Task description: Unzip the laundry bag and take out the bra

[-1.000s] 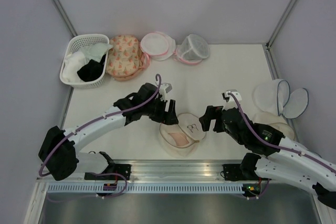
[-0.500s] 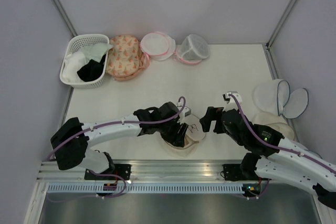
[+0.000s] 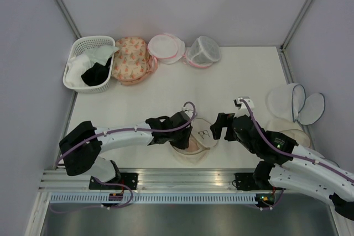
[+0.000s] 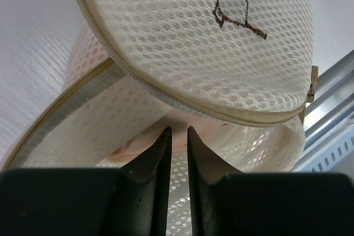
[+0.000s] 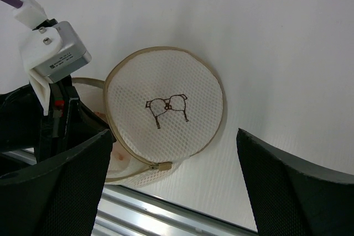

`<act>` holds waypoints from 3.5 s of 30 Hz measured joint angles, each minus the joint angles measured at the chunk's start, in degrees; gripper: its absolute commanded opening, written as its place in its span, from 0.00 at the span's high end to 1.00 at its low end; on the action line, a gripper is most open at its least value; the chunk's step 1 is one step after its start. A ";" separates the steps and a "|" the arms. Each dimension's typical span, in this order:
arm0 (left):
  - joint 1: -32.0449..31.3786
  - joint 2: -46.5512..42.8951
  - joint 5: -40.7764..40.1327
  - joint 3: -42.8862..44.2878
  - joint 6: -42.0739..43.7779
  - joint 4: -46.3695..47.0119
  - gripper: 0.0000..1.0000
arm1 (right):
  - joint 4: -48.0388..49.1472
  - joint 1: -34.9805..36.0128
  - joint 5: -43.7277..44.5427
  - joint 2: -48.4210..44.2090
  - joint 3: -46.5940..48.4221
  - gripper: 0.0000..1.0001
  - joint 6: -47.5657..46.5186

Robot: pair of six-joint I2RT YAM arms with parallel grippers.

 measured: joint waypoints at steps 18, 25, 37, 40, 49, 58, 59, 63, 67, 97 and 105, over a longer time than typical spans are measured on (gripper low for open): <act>-9.40 12.39 -13.49 3.96 -7.61 9.51 0.60 | 0.44 0.00 -1.57 0.37 -1.18 0.04 -0.46; -9.40 17.38 -16.33 6.60 -10.93 14.95 0.98 | 0.55 -0.02 -1.70 0.07 -1.38 0.07 -0.59; -10.56 4.81 -20.72 5.14 -11.91 3.39 0.98 | 0.63 -0.02 -2.51 0.57 -1.40 0.09 -0.66; -10.56 -2.21 -22.73 6.05 -11.89 0.66 0.98 | 0.87 -0.02 -3.02 1.22 -1.55 0.10 -0.63; -10.56 -8.50 -26.77 8.00 -11.93 -1.84 0.98 | 5.68 -0.02 -7.80 2.43 -4.44 0.14 -0.55; -10.56 -8.55 -27.17 7.15 -13.05 -2.84 0.98 | 9.51 -0.02 -10.78 3.69 -6.10 0.14 -0.37; -10.56 -8.61 -27.17 6.93 -13.27 -2.86 0.98 | 9.99 -0.02 -11.04 4.20 -6.14 0.15 -0.37; -10.56 -10.32 -27.50 6.08 -14.29 -2.86 0.98 | 14.49 -0.02 -12.79 8.33 -7.98 0.17 0.31; -10.56 -14.03 -28.96 5.73 -15.04 -2.38 0.98 | 16.17 -0.02 -13.46 12.70 -10.88 0.19 1.27; -10.49 -46.29 -40.72 -17.64 -24.15 28.98 0.98 | 18.05 1.68 -13.35 17.11 -16.37 0.20 3.41; -6.45 -44.44 -29.03 -23.65 -29.42 48.74 0.98 | 18.56 1.73 -13.46 10.54 -16.37 0.19 2.97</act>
